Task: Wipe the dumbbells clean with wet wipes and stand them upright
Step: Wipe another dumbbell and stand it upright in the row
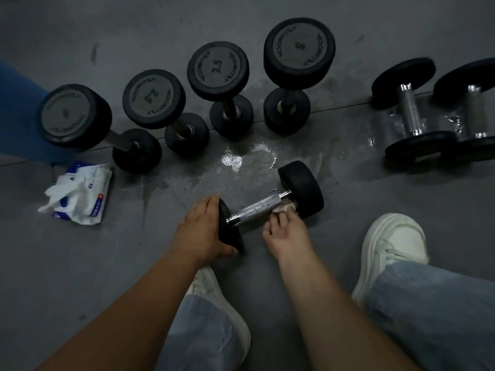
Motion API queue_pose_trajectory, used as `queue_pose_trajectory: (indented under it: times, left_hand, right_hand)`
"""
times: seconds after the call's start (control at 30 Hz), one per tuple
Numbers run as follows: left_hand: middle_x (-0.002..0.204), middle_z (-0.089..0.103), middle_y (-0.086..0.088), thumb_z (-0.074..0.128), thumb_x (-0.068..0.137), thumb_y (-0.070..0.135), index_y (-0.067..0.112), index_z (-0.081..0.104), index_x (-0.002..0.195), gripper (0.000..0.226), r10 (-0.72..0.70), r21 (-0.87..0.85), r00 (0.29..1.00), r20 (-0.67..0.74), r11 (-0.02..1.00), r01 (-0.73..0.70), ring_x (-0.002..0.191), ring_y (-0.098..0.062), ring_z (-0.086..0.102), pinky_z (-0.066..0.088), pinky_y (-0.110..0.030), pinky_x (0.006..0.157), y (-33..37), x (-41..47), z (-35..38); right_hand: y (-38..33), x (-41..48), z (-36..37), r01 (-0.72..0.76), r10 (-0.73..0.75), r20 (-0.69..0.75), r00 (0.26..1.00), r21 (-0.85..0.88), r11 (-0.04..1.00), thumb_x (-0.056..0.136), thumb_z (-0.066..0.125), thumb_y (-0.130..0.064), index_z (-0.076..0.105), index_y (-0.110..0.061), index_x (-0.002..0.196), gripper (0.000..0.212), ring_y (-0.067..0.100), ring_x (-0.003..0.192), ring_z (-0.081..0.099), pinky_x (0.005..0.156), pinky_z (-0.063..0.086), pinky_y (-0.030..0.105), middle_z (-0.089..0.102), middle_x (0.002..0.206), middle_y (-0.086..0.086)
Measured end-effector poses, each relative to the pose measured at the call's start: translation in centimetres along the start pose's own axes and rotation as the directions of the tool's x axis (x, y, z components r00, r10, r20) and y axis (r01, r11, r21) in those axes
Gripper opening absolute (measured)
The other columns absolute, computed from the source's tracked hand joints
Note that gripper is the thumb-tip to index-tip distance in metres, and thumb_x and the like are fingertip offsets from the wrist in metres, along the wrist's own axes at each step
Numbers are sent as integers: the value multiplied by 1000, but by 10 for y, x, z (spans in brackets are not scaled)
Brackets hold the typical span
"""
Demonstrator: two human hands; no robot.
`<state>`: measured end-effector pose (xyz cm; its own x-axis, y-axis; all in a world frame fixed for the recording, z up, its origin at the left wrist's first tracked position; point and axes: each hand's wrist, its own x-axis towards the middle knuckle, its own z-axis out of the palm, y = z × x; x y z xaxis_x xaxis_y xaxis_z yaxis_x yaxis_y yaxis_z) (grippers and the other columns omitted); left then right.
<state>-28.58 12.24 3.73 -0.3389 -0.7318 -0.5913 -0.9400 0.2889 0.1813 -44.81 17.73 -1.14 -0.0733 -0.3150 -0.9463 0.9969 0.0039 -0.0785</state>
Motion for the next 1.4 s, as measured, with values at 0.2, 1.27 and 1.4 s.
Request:
queue_pose_trajectory:
  times: [0.2, 1.27, 1.4]
  left_hand:
    - [158, 23, -1, 90, 51, 49, 20, 15, 153, 130, 9, -2, 1000, 12, 1000, -9, 143, -23, 28, 31, -40, 114, -1, 1, -2]
    - [153, 28, -2, 90, 52, 51, 20, 16, 152, 128, 0, 0, 999, 50, 1000, 0, 139, -26, 33, 34, -40, 108, 3, -1, -8]
    - [153, 27, -2, 89, 51, 53, 20, 15, 153, 130, 6, -1, 999, 46, 1000, -6, 138, -27, 35, 35, -40, 107, 1, 0, -6]
  right_hand:
    - [1, -16, 17, 32, -32, -13, 999, -43, 999, 103, 28, -22, 41, -13, 142, 42, 14, 141, 31, 112, 22, 30, 36, 152, -3]
    - [2, -15, 22, 257, -243, -187, 952, 51, 965, 91, 47, 7, 58, -4, 81, 18, 6, 44, 51, 41, 46, 14, 54, 71, 6]
    - [5, -33, -4, 379, -429, 18, 903, -505, 776, 90, 41, 11, 52, -6, 87, 21, 6, 39, 49, 41, 45, 19, 52, 69, 11]
